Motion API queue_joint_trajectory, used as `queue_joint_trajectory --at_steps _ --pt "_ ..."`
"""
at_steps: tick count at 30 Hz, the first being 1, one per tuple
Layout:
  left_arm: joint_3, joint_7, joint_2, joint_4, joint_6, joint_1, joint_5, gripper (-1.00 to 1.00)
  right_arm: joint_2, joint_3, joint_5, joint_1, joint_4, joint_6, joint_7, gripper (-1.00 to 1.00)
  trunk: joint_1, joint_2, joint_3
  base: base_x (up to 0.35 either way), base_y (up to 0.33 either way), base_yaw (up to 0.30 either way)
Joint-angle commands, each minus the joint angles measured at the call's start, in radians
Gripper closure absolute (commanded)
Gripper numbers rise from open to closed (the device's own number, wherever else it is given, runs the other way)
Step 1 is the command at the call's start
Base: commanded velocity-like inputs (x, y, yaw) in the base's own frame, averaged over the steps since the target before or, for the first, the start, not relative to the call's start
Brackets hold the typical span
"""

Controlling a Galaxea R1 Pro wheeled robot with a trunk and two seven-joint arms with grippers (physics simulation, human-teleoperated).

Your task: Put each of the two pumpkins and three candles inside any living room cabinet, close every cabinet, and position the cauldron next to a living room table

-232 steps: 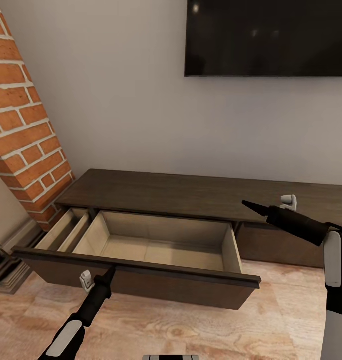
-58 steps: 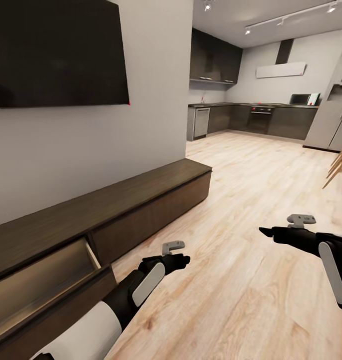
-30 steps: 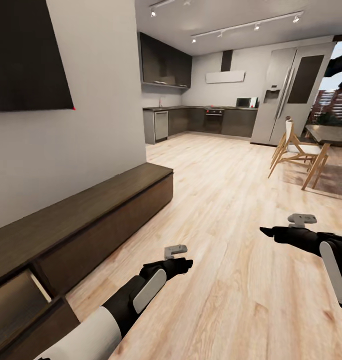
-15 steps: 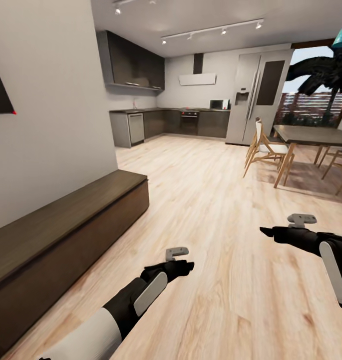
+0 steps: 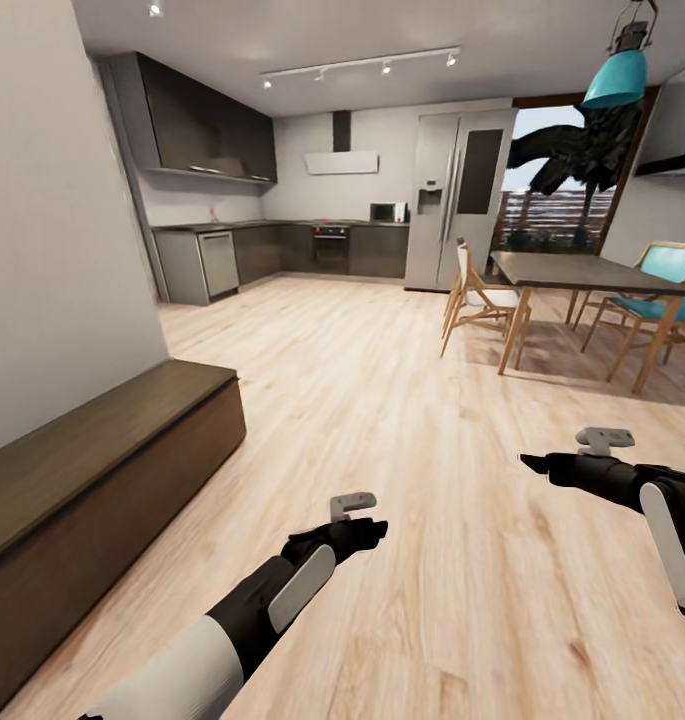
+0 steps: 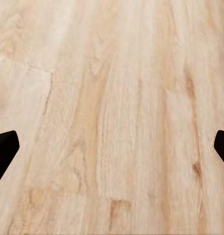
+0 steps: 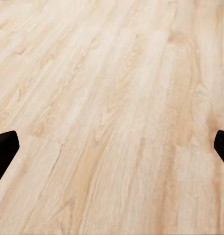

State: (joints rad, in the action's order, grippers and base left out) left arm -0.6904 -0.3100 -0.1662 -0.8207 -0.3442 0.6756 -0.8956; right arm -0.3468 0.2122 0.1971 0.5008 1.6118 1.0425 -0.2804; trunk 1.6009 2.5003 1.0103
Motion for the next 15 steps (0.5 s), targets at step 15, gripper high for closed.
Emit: queue_joint_trajectory --at_steps 15 --pt "-0.001 0.042 0.003 0.018 -0.001 0.001 -0.012 -1.0 -0.001 0.001 0.002 0.001 0.0 0.005 -0.002 -1.0 0.0 0.0 -0.009 0.331 -0.037 -0.274"
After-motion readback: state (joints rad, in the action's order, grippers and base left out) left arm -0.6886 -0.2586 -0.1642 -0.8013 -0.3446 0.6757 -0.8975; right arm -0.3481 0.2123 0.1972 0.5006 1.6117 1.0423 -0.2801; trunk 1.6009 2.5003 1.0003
